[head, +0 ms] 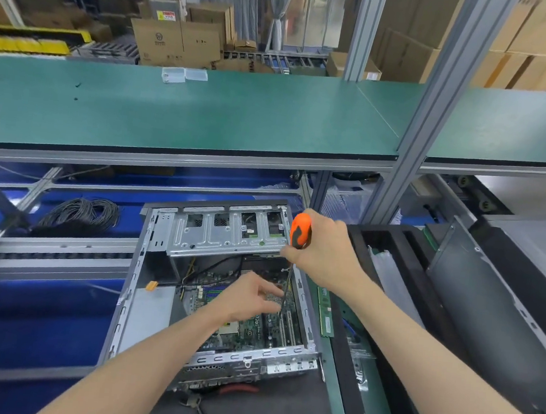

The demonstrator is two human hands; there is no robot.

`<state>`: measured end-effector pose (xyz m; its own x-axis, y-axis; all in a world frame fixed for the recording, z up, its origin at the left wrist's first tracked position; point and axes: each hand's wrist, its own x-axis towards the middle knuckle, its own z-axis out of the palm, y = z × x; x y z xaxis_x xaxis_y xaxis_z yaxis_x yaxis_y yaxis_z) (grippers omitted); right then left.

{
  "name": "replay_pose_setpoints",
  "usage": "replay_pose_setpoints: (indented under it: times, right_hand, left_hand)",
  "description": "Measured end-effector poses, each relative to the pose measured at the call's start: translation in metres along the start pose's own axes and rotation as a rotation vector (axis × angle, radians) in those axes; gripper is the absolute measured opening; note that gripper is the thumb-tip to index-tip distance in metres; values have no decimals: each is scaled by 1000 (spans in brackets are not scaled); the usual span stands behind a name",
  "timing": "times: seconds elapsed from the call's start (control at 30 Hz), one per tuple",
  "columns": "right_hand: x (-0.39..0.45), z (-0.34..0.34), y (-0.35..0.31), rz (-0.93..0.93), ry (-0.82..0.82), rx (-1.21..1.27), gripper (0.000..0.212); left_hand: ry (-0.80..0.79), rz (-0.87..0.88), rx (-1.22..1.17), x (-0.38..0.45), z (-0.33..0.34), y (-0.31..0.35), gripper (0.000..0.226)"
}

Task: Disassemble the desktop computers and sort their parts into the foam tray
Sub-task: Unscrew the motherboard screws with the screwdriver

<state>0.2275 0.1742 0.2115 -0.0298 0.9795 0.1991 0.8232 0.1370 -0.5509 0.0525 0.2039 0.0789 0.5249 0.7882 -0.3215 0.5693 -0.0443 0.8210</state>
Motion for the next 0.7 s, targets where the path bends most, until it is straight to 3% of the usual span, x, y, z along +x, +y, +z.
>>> replay_pose_setpoints:
  times: [0.07, 0.17, 0.23, 0.33, 0.47, 0.7]
  right_hand:
    - [-6, 13, 5, 57, -12, 82, 27]
    - [-16, 40, 13, 128, -120, 101, 19]
    - [-21, 50, 16, 138, -162, 122, 27]
    - [-17, 41, 9, 83, -109, 199, 33]
    - [0, 3, -8, -27, 41, 243, 36]
    - [5, -28, 13, 5, 83, 187, 37]
  left_hand:
    - [61, -8, 43, 2, 8, 0, 30]
    - [131, 20, 21, 4, 13, -1, 16]
    - [134, 46, 2, 1, 12, -1, 14]
    - [187, 29, -37, -3, 6, -2, 19]
    - [233, 6, -44, -9, 3, -8, 10]
    - [353, -77, -133, -3, 5, 13, 46]
